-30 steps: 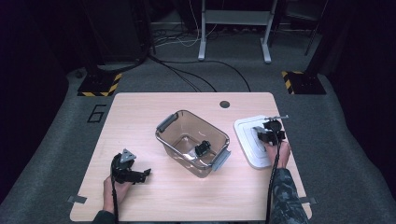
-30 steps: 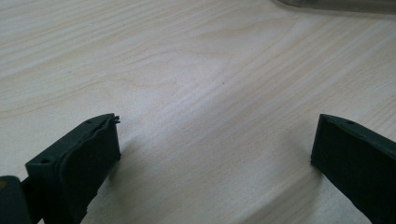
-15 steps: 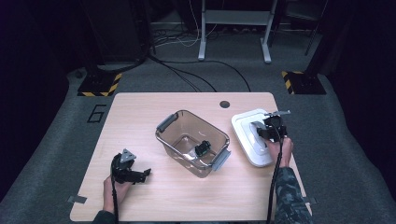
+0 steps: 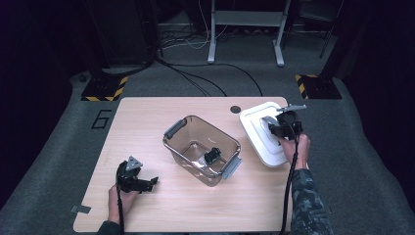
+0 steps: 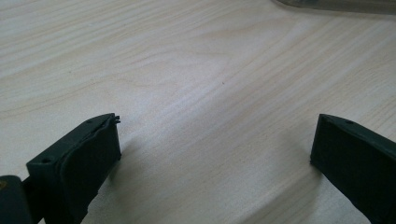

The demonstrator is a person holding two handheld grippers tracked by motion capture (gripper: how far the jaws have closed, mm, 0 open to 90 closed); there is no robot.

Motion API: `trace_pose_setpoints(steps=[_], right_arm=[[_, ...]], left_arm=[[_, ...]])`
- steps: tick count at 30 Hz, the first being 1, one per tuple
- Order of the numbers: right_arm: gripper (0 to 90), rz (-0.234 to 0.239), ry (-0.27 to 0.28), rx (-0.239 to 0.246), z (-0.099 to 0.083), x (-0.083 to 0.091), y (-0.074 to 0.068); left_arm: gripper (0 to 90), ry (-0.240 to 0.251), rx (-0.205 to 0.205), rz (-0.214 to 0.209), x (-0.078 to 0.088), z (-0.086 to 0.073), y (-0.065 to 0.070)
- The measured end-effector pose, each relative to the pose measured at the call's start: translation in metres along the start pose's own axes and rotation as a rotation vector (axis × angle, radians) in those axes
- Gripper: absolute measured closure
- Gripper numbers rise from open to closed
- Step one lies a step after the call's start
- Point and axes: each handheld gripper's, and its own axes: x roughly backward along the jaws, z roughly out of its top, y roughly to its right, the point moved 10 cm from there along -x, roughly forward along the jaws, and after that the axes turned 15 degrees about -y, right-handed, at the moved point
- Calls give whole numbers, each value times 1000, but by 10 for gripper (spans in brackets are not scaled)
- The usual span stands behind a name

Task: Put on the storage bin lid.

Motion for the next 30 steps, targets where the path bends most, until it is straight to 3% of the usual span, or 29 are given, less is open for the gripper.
trace_pose_setpoints(steps=[15,22,30], right_arm=[[669,9,39,67,29,33,-16],[669,46,55,99,43,49,-32],[669,96,69,153,55,56,-60]], left_arm=[[10,0,-4,5,0,0,-1],[11,0,-3,5,0,0,-1],[11,5,0,7,0,1,-1]])
